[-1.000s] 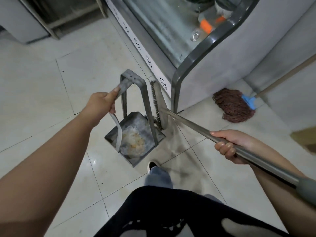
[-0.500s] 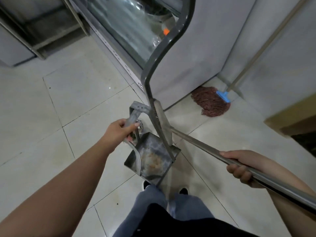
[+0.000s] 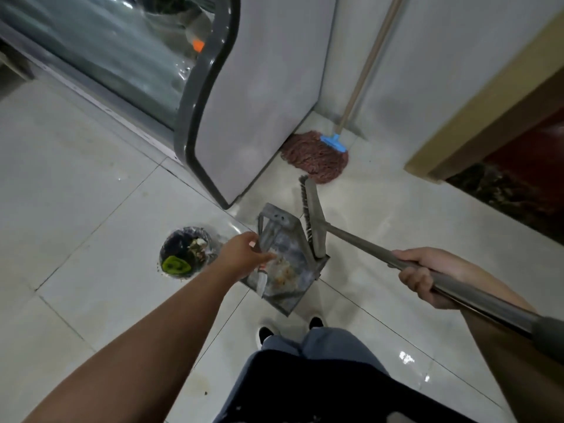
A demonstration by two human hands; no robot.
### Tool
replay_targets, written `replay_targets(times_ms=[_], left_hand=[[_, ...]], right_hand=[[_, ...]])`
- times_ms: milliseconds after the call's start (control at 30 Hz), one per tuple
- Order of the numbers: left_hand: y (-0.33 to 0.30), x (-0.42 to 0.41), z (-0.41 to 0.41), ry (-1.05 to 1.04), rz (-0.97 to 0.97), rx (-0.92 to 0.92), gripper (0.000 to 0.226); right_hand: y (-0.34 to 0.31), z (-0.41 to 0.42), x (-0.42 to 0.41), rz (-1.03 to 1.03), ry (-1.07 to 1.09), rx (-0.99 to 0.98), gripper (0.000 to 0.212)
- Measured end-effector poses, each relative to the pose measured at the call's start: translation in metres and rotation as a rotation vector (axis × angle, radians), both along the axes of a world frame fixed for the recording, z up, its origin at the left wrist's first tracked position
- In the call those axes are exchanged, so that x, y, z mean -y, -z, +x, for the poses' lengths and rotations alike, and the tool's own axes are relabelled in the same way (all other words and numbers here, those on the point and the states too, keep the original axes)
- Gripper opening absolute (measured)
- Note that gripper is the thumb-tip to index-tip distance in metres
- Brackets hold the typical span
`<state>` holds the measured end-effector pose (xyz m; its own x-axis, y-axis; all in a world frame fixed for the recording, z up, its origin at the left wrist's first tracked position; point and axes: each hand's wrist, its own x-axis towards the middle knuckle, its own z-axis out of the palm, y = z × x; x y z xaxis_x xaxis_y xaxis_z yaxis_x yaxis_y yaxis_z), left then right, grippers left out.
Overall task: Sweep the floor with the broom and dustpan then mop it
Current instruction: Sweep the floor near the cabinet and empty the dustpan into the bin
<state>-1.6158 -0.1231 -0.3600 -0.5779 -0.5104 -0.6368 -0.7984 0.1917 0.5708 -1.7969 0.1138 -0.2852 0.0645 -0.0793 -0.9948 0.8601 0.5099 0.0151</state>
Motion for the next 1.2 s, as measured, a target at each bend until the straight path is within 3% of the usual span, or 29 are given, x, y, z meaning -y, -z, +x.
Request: replay_targets(times_ms=[133,333,533,700,800,900,1100,1200], left_hand=[[0.008,0.007,-0.031,0.056,0.001,-0.004,0.04],[0.049,0.024,-0.067,0.102,-0.057,0.122,0.029],[0.112,0.025,-0.086,-0.195,0.214,0.092,0.023],[0.166,0.026,-0.09,-0.363,0.252,0.13,0.037],[0.191,0.025,-0.09,-0.381,0.281,0.142,0.042],[0.203,0.026,-0.089,-0.425,0.301,0.121,0.049],[0.207,0.026,-0.081,-0.465,0.379,0.11,0.061],[0.21,0.031,-0.072,-0.419,0.391,0.154,0.071]], right_hand=[[0.014,-0.009,0.009,-0.011,0.172,-0.003,0.046],[0.074,-0.034,0.033,-0.067,0.307,0.059,0.035],[0.139,-0.059,0.073,-0.088,0.369,0.076,0.035],[0.191,-0.047,0.101,0.029,0.111,-0.089,0.028],[0.224,-0.036,0.111,0.0,0.087,-0.228,0.055],[0.241,-0.028,0.128,-0.074,-0.004,-0.186,0.025],[0.254,-0.01,0.167,-0.129,-0.093,-0.155,0.015],[0.257,-0.008,0.17,-0.117,-0.17,-0.165,0.025]])
